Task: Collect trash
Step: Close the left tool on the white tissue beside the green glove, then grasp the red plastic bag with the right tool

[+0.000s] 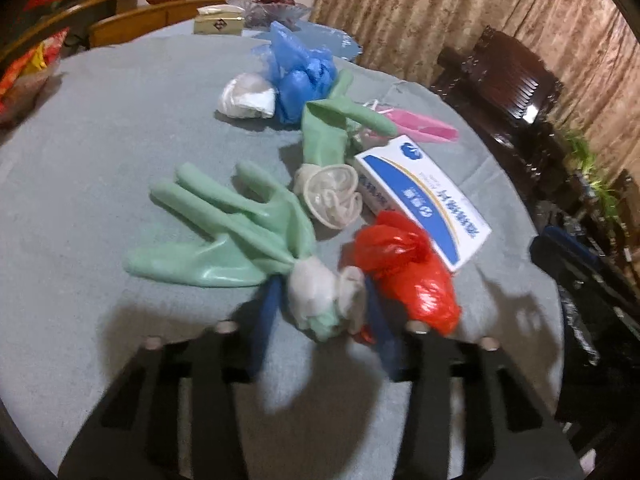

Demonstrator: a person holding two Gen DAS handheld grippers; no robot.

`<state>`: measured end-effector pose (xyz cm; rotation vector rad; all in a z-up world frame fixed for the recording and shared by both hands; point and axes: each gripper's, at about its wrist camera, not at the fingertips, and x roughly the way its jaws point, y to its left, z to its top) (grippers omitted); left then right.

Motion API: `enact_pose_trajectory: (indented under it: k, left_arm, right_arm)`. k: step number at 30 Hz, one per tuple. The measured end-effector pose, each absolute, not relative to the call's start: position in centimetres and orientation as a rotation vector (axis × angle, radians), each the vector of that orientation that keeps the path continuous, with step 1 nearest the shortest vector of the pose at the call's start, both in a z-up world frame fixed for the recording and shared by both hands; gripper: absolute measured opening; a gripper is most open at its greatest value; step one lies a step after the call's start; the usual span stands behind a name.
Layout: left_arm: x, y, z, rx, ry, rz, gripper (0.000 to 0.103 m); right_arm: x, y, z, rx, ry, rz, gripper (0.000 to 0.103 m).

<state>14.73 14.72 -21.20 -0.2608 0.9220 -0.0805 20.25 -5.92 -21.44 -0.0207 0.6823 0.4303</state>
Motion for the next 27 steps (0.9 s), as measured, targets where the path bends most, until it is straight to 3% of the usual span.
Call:
enact_pose_trajectory:
  k: [8,15,18,21,24,25,27]
  left_arm:
    - [12.2,17.4,-20.4,-0.192,0.967,-0.051,0.032]
    - [12.6,17.4,-20.1,-0.209,0.956,0.015,0.071]
    - [13.3,17.5,-21.0,-0.226,0.984,0.072,0.072]
    - [13.5,17.8,-21.8,-0.248,0.98,0.106,0.068]
    - [13.5,18.1,-21.7,-0.255,0.959,0.093,0.048]
    - [13.5,18.4,-21.6,-0.266,0.959,0.081,0.033]
    - [13.5,18.7,-21.4,-0.259,0.953,0.073,0.033]
  right_arm:
    - [19.9,-5.0,-21.9,-0.022,0.688,0.453,0.049]
    - [19.7,-4.1,-22.1,-0.031,0.695,0.465,0.049]
    - [19.7,-4.2,-22.0,-0.032,0.693,0.464,0.049]
    - [19.7,-4.3,-21.9,-0.033,0.693,0.463,0.049]
    - [19.7,-4.4,-21.8,-0.033,0.693,0.462,0.049]
    - [19.7,-4.4,-21.8,-0.03,0.693,0.462,0.049]
    - [19.6,-4.3,-21.8,-0.023,0.696,0.466,0.049]
